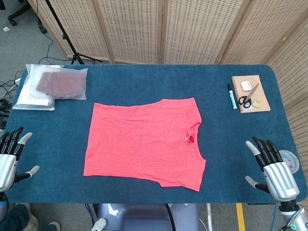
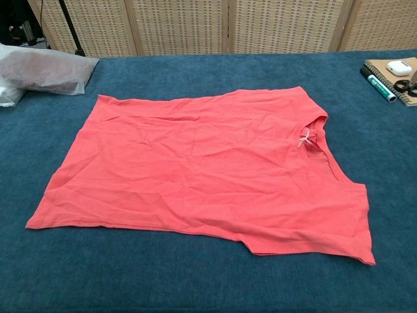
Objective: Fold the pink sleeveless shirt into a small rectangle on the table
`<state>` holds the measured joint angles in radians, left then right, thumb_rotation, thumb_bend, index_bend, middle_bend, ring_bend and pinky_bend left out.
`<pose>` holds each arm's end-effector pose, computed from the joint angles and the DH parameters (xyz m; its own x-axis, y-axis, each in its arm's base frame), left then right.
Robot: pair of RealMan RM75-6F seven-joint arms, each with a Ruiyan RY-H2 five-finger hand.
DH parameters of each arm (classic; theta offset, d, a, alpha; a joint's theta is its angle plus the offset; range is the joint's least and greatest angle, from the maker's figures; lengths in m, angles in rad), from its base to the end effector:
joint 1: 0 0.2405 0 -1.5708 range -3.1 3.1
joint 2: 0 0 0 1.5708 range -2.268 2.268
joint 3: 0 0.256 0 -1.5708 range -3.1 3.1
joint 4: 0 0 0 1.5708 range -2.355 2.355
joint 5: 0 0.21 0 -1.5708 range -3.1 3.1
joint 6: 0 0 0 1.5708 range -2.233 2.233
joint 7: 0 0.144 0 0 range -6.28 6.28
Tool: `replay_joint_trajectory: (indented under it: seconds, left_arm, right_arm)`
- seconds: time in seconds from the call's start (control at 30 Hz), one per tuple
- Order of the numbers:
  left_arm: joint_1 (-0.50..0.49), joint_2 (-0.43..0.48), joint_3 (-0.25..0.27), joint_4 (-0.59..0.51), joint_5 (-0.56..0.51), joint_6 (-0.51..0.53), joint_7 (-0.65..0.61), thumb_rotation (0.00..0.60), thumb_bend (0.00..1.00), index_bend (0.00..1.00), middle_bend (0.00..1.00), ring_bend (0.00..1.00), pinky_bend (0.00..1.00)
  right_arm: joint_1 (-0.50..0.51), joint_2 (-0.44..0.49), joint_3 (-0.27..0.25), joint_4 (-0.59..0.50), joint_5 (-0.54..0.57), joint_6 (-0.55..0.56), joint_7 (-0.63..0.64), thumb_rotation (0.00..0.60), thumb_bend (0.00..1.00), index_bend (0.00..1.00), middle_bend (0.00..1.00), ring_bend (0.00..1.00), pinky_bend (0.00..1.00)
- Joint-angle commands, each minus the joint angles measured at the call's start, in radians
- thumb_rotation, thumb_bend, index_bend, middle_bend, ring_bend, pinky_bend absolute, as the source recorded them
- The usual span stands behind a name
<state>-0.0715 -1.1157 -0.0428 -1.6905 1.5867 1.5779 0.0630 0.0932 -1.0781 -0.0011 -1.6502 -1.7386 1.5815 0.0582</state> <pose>-0.2821 0.1733 0.1606 0.3826 -0.0783 0.9206 0.9176 -0.0836 -0.3885 -0.2729 -0.1679 0.1609 0.3453 0.0320 0.9379 -0.9052 -0.2525 0.3418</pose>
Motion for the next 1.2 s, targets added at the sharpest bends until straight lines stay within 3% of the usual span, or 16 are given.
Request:
replay_joint_trajectory:
  seconds: [0.03, 0.2, 0.37, 0.6, 0.67, 1.2]
  left_arm:
    - [0.000, 0.000, 0.000, 0.000, -0.001, 0.000, -0.001, 0.600, 0.00, 0.00, 0.00, 0.00, 0.00]
    - [0.003, 0.005, -0.001, -0.003, 0.001, 0.007, -0.010, 0.600, 0.00, 0.00, 0.00, 0.00, 0.00]
    - [0.000, 0.009, -0.003, -0.008, 0.000, 0.003, -0.018, 0.600, 0.00, 0.00, 0.00, 0.00, 0.00]
    - [-0.010, 0.010, -0.014, -0.013, -0.032, -0.021, -0.014, 0.600, 0.00, 0.00, 0.00, 0.00, 0.00]
    - [-0.011, 0.007, -0.015, -0.013, -0.041, -0.027, -0.003, 0.600, 0.00, 0.00, 0.00, 0.00, 0.00]
    - [-0.016, -0.003, -0.022, -0.010, -0.064, -0.038, 0.016, 0.600, 0.00, 0.00, 0.00, 0.00, 0.00]
  right_arm:
    - [0.001, -0.001, -0.003, 0.001, -0.004, -0.003, -0.003, 0.600, 0.00, 0.05, 0.00, 0.00, 0.00]
    - [0.008, -0.002, -0.021, 0.007, -0.040, -0.014, -0.002, 0.600, 0.00, 0.09, 0.00, 0.00, 0.00]
    - [0.052, -0.017, -0.062, 0.058, -0.164, -0.041, 0.030, 0.600, 0.00, 0.15, 0.00, 0.00, 0.00]
    - [0.122, -0.126, -0.126, 0.221, -0.323, -0.100, 0.054, 0.600, 0.00, 0.23, 0.00, 0.00, 0.00]
    - [0.150, -0.184, -0.138, 0.263, -0.349, -0.174, -0.004, 0.600, 0.00, 0.23, 0.00, 0.00, 0.00]
    - [0.231, -0.311, -0.124, 0.281, -0.320, -0.273, -0.103, 0.600, 0.00, 0.29, 0.00, 0.00, 0.00]
